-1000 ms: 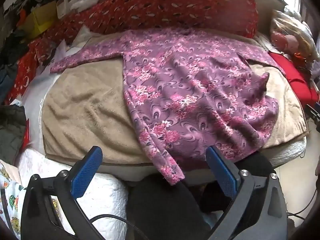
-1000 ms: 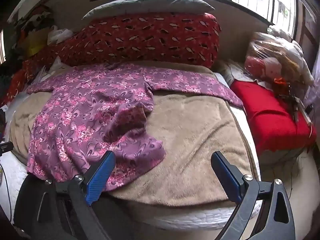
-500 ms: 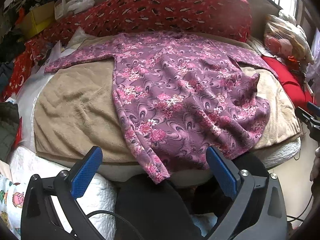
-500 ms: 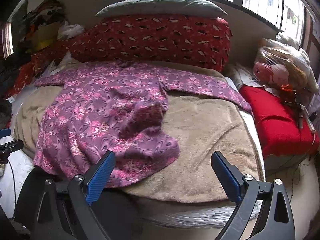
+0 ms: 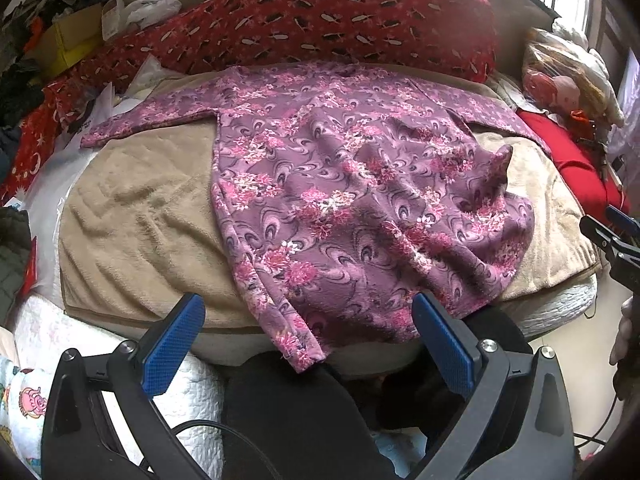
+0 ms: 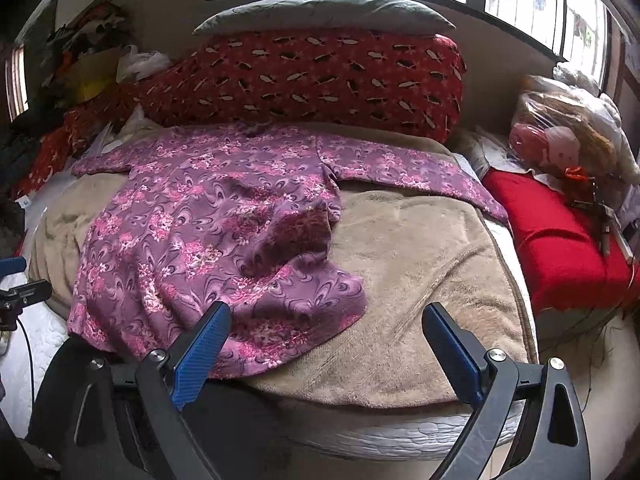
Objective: Fold small clothes
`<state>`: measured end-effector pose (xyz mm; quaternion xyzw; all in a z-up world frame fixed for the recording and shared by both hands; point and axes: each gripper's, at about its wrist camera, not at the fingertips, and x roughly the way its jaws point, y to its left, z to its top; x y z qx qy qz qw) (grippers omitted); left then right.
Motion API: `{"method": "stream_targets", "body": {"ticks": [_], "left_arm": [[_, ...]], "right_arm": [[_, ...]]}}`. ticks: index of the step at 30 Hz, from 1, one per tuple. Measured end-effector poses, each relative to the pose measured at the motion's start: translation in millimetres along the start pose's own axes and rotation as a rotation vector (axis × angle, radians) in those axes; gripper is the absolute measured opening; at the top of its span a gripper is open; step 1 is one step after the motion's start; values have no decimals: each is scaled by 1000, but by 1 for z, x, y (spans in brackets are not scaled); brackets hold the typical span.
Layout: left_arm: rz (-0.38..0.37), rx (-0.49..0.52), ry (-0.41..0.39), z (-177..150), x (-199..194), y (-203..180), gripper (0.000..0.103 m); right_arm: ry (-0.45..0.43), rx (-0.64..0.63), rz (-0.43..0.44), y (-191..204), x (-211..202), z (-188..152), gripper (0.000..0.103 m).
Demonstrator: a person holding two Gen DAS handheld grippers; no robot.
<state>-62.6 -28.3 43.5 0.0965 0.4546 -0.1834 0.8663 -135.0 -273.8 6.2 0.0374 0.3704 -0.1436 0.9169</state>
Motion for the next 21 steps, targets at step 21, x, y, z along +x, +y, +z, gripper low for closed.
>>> {"method": "stream_targets", "body": {"ticks": [21], "left_arm": [[-22, -22, 36, 8, 13, 1, 103]], "right_arm": [[16, 34, 34, -4, 14, 5, 97]]}}
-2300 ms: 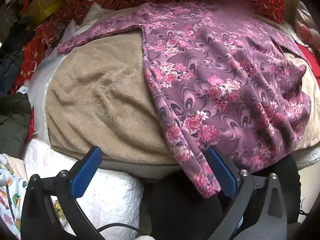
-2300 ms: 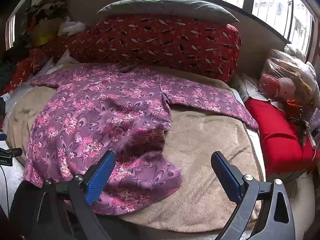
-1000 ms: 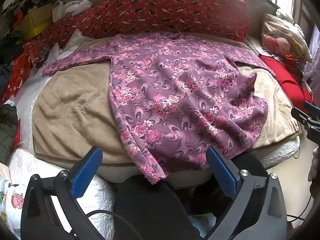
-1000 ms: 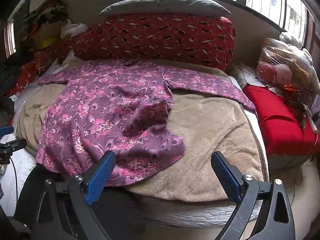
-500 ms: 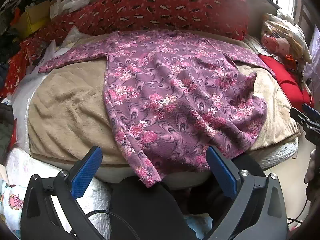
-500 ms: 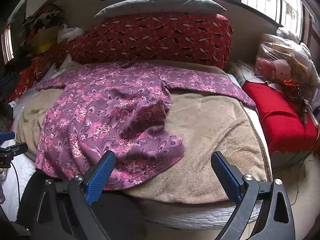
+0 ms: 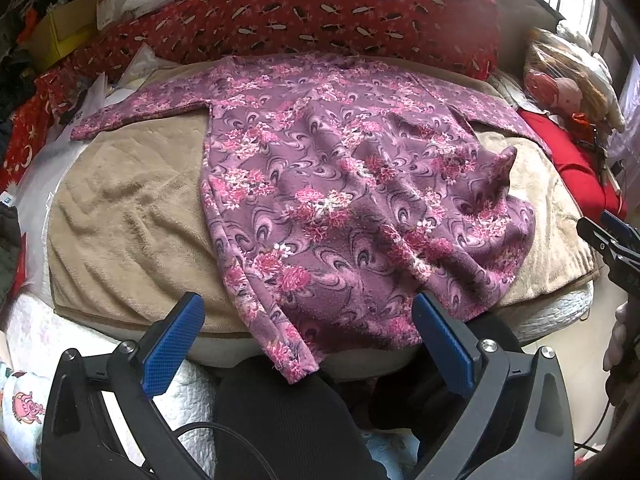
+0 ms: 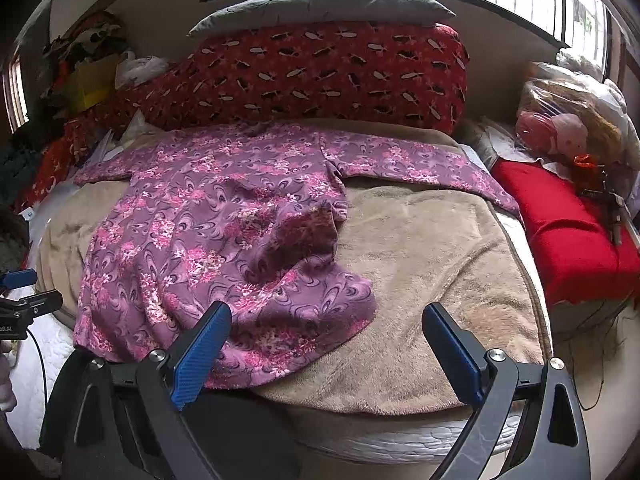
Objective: Fold small clothes
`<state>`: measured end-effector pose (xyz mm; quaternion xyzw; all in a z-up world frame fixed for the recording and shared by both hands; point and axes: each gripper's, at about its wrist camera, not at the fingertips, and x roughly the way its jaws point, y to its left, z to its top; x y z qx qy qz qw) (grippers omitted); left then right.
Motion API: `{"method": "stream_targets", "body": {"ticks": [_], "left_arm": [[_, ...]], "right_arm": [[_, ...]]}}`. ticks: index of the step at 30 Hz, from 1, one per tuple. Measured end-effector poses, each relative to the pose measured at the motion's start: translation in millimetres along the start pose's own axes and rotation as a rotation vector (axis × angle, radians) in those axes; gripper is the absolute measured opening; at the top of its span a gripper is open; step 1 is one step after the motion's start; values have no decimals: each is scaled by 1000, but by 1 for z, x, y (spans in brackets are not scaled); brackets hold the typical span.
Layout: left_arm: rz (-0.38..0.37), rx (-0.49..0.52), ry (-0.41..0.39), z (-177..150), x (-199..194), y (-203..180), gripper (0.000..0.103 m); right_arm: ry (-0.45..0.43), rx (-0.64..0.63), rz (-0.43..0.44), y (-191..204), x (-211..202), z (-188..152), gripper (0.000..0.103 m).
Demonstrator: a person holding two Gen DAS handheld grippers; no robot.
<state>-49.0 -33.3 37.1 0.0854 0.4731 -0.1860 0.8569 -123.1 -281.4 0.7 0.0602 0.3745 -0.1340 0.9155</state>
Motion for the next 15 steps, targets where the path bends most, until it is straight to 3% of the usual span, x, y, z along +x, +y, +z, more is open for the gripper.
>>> {"method": "stream_targets", "body": {"ticks": [15], "left_arm": [[-16, -19, 20, 9, 8, -2, 103]], "right_arm": [[14, 5, 15, -3, 8, 4, 96]]}}
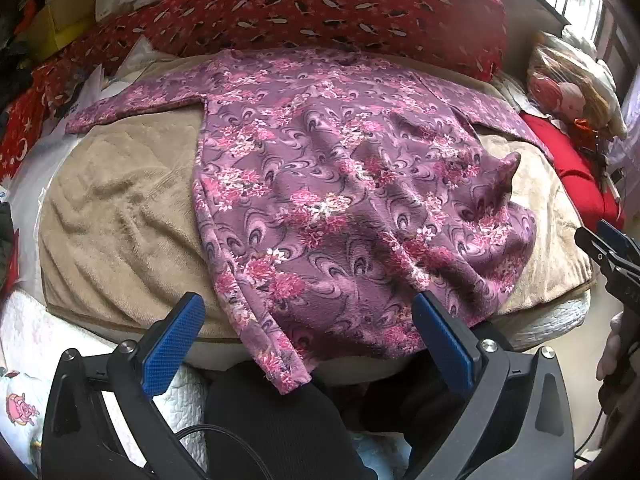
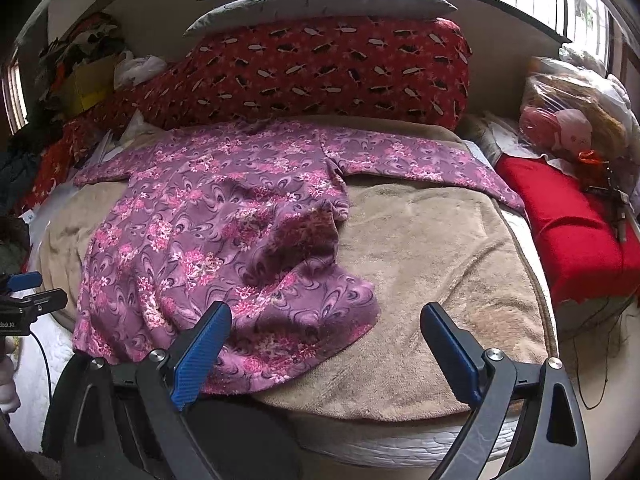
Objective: Fold small clothes
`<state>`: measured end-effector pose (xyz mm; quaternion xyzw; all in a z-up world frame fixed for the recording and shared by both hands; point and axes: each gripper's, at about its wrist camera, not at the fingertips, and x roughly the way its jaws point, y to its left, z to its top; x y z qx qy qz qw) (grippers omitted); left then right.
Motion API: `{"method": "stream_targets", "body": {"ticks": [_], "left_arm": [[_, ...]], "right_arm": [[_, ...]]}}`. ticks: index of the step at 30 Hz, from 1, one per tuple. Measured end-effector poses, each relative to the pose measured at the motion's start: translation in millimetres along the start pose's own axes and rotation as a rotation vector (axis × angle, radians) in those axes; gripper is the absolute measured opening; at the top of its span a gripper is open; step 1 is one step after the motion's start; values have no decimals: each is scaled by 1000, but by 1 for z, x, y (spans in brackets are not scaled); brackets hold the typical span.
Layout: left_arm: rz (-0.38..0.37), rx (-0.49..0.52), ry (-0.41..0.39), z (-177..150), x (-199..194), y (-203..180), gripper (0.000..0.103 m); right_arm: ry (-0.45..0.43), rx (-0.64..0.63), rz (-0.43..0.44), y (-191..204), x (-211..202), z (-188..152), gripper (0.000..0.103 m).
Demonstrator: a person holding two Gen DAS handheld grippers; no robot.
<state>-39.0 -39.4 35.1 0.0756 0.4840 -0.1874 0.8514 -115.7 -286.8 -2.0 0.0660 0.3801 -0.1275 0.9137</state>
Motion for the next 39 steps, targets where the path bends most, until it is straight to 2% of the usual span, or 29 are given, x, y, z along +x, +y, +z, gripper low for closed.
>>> {"method": "stream_targets", "body": {"ticks": [15, 34, 37, 39], "left_arm": [[7, -2, 8, 1, 7, -1, 103], [24, -17, 63, 11, 26, 3, 103], [12, -34, 81, 14, 29, 11, 103], [13, -86, 88, 18, 30, 30, 103]], "right_arm": [[15, -9, 13, 3, 9, 0, 96], [53, 7, 33, -2, 31, 3, 96], [56, 5, 29, -3, 35, 4, 96], [64, 3, 14, -7, 41, 4, 96]]}}
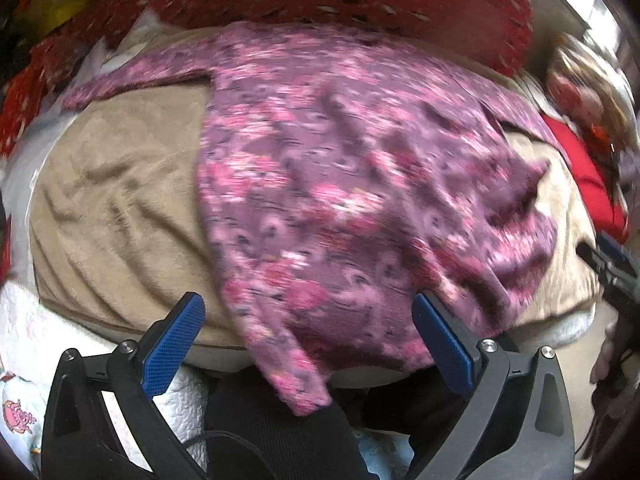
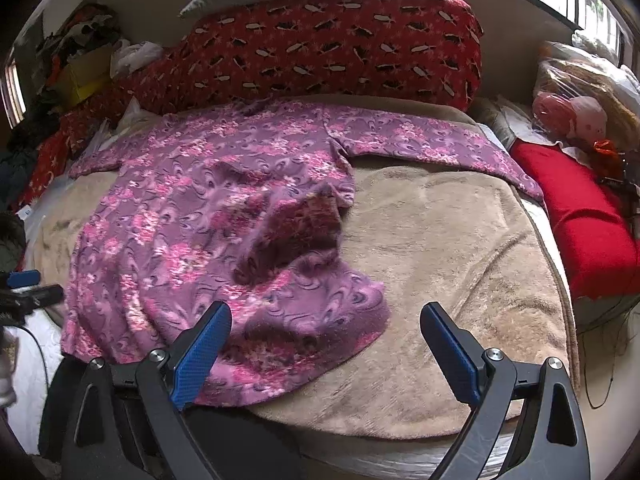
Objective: Fold small clothes
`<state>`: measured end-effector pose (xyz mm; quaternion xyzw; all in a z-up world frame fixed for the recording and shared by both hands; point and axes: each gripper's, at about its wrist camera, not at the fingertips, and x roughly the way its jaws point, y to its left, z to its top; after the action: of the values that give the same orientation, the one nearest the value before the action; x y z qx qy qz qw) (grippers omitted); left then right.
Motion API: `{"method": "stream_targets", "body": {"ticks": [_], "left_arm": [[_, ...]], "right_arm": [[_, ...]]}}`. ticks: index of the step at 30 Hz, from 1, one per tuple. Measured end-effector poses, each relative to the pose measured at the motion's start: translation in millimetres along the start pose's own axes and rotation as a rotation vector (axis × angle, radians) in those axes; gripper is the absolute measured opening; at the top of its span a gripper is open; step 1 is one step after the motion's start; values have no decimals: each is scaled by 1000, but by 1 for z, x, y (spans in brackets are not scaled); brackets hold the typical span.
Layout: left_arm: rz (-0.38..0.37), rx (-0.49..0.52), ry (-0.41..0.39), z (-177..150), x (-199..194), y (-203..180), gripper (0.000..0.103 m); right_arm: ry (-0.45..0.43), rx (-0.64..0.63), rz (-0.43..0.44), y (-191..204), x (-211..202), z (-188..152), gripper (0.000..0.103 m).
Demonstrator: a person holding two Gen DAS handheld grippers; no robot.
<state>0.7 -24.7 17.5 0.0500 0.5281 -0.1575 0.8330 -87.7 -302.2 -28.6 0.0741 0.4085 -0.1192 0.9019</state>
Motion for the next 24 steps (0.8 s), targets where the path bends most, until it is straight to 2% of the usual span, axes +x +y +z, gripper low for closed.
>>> {"method": "stream_targets", "body": {"ticks": [4, 6, 10, 11, 12, 14, 15, 16, 17, 22, 24], "left_arm": [[9, -161, 42, 5, 8, 51, 103], [-27, -207, 88, 1, 17, 66, 103], [-126, -177, 196, -14, 38, 53, 103], [-134, -151, 220, -18, 43, 44, 103], [-139, -131, 241, -21, 48, 37, 100], [-144, -105, 270, -24, 54, 27, 64], [-150, -88, 296, -25, 58, 24, 16], [-144, -76, 328, -25, 60, 24, 3], [-138, -90, 325, -24, 57, 28, 3], [-186, -170, 237, -20, 9, 63, 3], [-183, -200, 229, -25, -4, 82, 3]], "right_arm": [[40, 31, -27, -17, 18, -1, 96], [76, 52, -37, -26, 32, -3, 96], [156, 65, -34, -29, 62, -10, 95], [173, 57, -28, -27, 68, -12, 92], [188, 46, -3, -24, 73, -14, 79], [193, 23, 30, -18, 76, -16, 57], [176, 9, 40, -15, 73, -16, 33], [161, 1, 84, -13, 68, -14, 11], [158, 16, 143, -14, 63, -13, 5], [33, 121, 330, -33, -8, -12, 5], [27, 119, 355, -37, -33, -19, 5]]}}
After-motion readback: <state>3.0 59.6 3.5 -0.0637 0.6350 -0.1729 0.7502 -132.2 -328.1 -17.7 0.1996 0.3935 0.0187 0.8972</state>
